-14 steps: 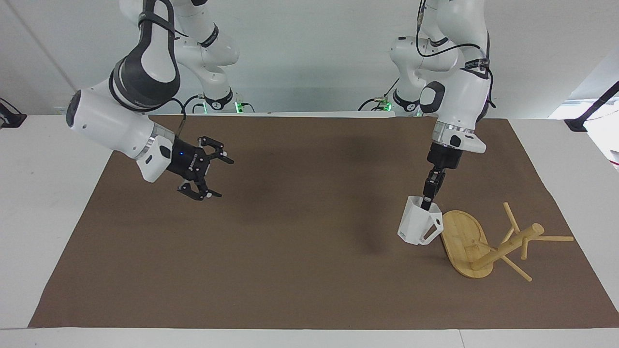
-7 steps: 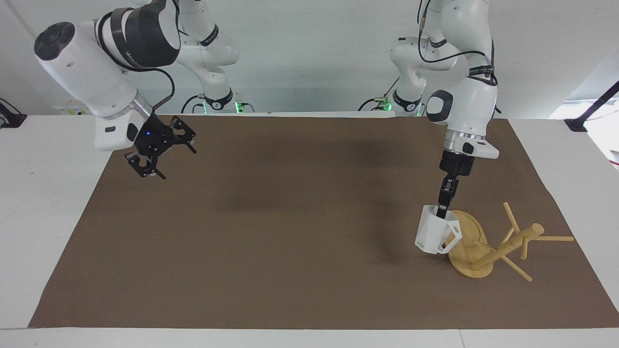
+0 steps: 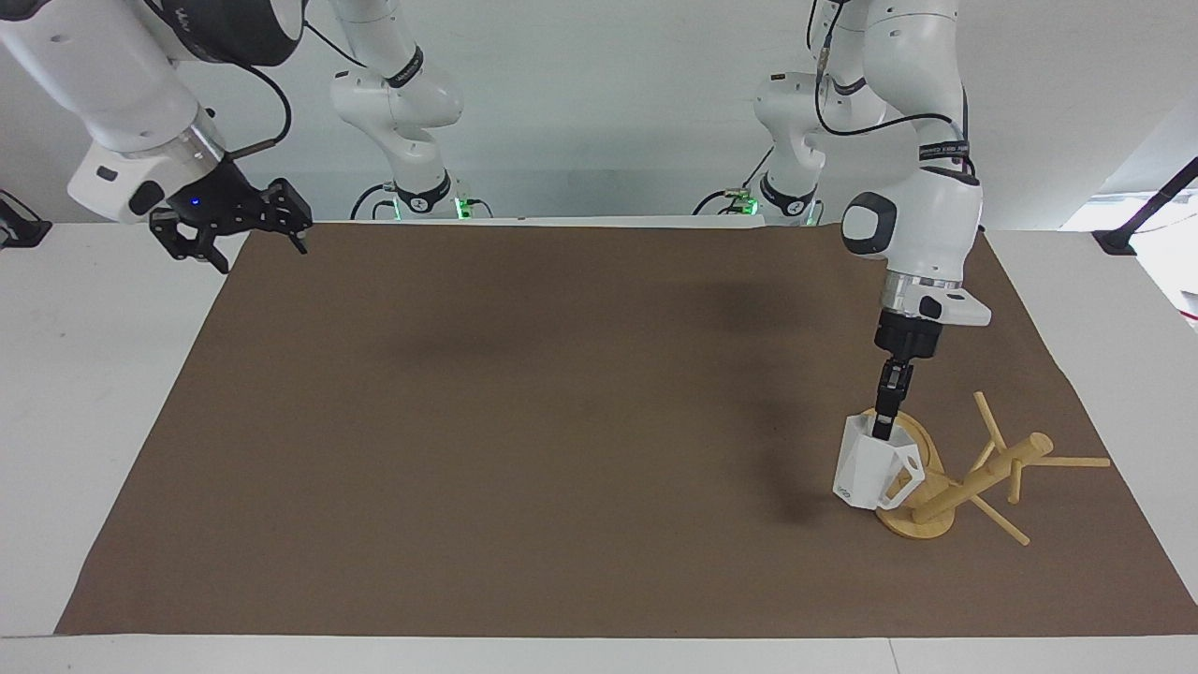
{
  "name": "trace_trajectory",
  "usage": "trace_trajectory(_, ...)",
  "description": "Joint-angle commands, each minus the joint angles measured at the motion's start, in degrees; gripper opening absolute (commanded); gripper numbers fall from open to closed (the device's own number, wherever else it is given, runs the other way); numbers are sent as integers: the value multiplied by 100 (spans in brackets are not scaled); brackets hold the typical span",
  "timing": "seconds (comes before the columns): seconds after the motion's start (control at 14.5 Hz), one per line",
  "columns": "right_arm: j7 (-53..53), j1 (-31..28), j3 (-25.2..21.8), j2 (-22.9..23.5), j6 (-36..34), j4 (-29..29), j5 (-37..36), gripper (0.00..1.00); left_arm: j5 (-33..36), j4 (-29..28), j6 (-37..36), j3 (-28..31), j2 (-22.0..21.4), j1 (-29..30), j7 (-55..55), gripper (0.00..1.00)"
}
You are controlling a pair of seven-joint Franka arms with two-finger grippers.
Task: Hang cup on rack
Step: 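Carry the cup to the rack with the left gripper while the right retracts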
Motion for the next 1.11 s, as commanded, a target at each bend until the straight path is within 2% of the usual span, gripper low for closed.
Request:
trace_trajectory(0.0,412,24,-20,-195,-129,-181,-168,100,-99,85,86,-76,63,172,122,0)
trace_trajectory(0.14,921,209,-29,-458,-119,-418,-177,100,-108,85,129,-76,54,173,122,0)
trace_trajectory(0.41,985,25,-29,-713,21,-832,-169,100,-117,32,130,-67,54,304,122,0)
trace_trajectory(0.69,1012,60,-20,-538,39,-876,-160,100,-125,15,69,-67,37,304,473,0)
trace_trajectory(1.04,1134,69,-29,-600,30,-1034,-177,100,-152,-73,68,-58,-16,278,553,0)
